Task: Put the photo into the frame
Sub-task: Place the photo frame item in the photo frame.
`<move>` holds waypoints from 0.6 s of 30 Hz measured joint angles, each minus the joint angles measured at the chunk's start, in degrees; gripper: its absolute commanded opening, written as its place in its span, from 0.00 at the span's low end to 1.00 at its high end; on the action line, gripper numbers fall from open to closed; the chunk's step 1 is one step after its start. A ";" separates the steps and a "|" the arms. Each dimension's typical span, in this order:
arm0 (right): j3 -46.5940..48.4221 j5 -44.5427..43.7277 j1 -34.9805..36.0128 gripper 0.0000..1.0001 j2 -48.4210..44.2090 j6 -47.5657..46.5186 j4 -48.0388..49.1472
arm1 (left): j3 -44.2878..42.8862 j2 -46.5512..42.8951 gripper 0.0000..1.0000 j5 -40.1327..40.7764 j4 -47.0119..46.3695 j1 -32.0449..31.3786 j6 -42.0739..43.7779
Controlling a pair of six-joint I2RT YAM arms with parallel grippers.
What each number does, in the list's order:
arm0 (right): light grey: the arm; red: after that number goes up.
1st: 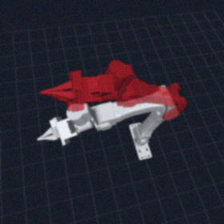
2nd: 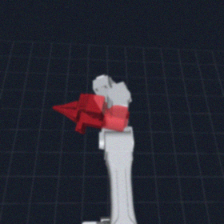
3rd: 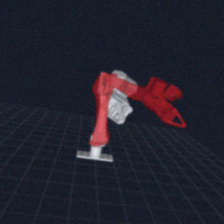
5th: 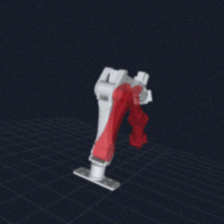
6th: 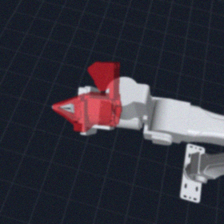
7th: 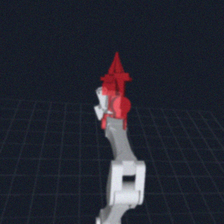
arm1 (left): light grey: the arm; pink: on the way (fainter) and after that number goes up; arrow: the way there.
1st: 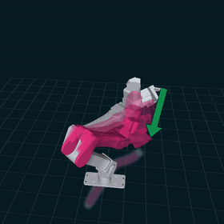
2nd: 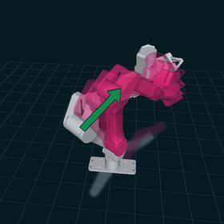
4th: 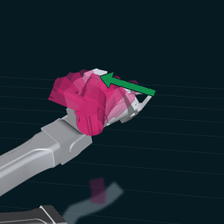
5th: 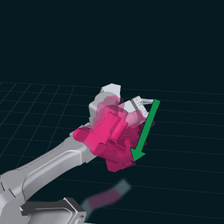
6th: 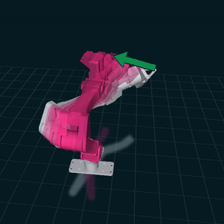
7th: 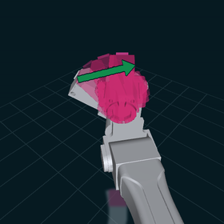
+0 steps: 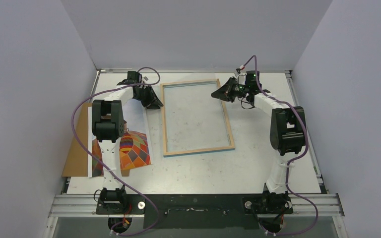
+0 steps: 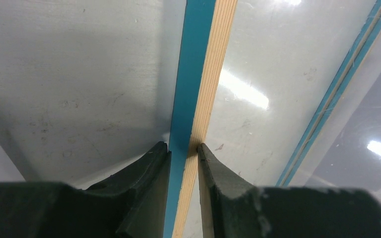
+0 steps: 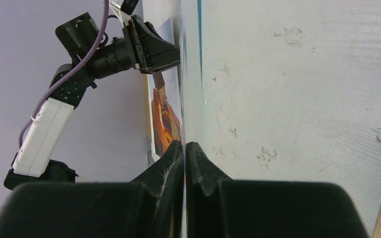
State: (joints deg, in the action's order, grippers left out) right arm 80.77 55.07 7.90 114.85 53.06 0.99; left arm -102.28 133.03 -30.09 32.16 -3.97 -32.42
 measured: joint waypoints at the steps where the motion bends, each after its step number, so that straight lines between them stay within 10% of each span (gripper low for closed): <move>1: 0.00 -0.17 0.00 0.00 -0.02 -0.24 -0.26 | 0.00 0.02 0.25 0.00 0.02 0.00 0.00; 18: -2.14 2.14 0.98 0.00 -1.01 12.31 12.52 | -1.09 0.66 0.21 -0.52 0.63 0.00 -0.17</move>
State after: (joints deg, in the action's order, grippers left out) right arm 78.63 57.21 8.88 113.84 65.36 13.52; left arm -103.37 133.69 -30.61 32.80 -3.97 -32.60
